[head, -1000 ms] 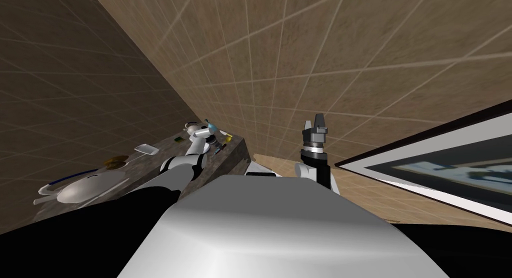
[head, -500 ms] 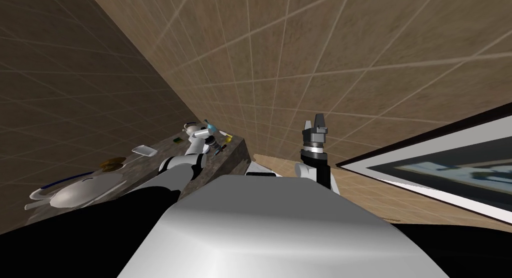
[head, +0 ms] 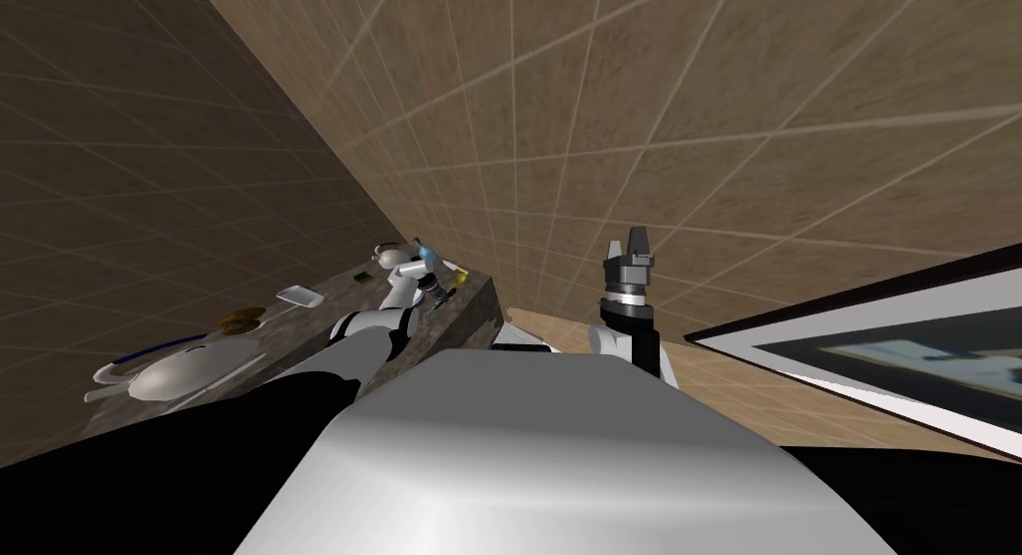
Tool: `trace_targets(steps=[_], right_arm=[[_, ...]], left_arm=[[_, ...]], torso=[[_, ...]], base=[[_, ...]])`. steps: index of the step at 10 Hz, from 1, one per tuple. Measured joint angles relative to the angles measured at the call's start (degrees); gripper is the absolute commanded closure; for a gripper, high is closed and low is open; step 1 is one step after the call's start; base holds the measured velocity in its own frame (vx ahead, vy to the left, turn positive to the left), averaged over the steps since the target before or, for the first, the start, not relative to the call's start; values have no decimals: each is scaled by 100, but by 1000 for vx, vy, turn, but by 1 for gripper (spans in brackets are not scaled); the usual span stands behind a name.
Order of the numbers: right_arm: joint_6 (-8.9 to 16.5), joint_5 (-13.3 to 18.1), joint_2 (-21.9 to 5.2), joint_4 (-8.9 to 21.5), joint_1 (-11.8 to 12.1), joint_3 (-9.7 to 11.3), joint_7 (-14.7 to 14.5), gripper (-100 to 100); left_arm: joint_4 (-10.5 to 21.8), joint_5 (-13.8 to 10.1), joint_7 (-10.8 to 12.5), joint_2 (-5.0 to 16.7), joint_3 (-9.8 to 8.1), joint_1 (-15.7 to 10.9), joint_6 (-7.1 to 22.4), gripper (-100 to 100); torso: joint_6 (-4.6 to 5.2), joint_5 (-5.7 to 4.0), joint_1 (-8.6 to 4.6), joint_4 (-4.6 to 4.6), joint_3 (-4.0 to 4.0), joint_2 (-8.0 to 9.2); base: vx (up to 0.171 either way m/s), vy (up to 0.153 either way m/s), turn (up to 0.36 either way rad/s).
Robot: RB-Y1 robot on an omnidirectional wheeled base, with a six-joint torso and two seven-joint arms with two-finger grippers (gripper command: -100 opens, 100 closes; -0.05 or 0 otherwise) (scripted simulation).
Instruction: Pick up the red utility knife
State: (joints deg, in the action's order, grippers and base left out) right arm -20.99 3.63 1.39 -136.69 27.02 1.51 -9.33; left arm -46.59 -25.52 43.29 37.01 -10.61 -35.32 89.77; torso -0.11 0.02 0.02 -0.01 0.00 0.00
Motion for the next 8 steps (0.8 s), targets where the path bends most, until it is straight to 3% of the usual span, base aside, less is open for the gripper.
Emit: trace_targets(steps=[3,4,5,7,8], right_arm=[[0,0,0,0,0,0,0,0],[0,0,0,0,0,0,0,0],[0,0,0,0,0,0,0,0],[0,0,1,0,-1,1,0,0],[0,0,0,0,0,0,0,0]], left_arm=[[0,-2,2,-1,-2,-1,0,100],[0,-2,2,-1,-2,-1,1,0],[0,-2,2,-1,-2,-1,1,100],[-9,-29,-107,214,-171,-8,154,100],[-16,-30,-118,226,-182,-10,179,0]], torso=[[1,0,0,-2,-2,-2],[1,0,0,-2,-2,-2],[1,-1,0,-1,-2,-2],[5,-10,-22,5,8,11],[3,-7,-16,3,6,9]], base=[[0,0,0],[0,0,0],[-25,-36,-123],[-23,-39,-68],[0,0,0]])
